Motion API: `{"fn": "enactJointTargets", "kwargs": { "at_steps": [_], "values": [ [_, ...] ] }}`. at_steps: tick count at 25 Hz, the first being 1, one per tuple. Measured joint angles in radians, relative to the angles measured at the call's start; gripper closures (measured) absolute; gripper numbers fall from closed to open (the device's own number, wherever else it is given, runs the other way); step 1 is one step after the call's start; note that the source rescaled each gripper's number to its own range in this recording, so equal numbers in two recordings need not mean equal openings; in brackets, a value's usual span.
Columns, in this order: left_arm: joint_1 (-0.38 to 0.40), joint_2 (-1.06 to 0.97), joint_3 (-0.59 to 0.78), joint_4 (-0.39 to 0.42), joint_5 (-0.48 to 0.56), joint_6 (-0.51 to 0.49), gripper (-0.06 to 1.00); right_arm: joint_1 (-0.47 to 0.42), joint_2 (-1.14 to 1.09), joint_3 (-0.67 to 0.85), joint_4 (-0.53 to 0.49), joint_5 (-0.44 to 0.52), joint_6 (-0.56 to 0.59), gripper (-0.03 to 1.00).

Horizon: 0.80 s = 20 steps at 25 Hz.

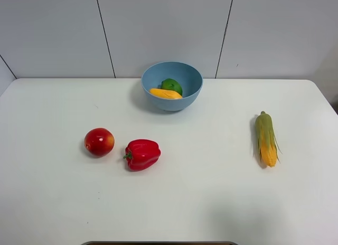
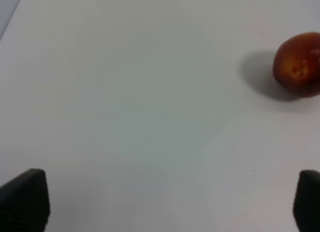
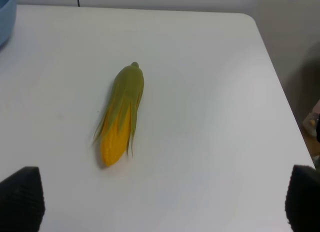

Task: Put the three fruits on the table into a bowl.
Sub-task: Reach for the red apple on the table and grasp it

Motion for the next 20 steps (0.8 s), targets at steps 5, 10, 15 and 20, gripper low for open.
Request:
{"fn": "enactJointTargets", "kwargs": {
  "at_steps": [5, 10, 15, 20],
  "values": [
    [0.0, 0.0, 0.0, 0.001, 0.0, 0.0, -0.06, 0.0, 0.0, 0.0, 0.0, 0.0, 0.0, -0.03],
    [0.0, 0.0, 0.0, 0.001, 0.0, 0.0, -0.06, 0.0, 0.0, 0.0, 0.0, 0.0, 0.0, -0.03],
    [0.0, 0.094, -0.073, 0.001, 0.012, -0.004, -0.06, 0.0, 0.0, 0.0, 0.0, 0.0, 0.0, -0.03],
    [0.0, 0.28, -0.191, 0.001, 0.02, -0.004, -0.06, 0.0, 0.0, 0.0, 0.0, 0.0, 0.0, -0.03]
  ]
}}
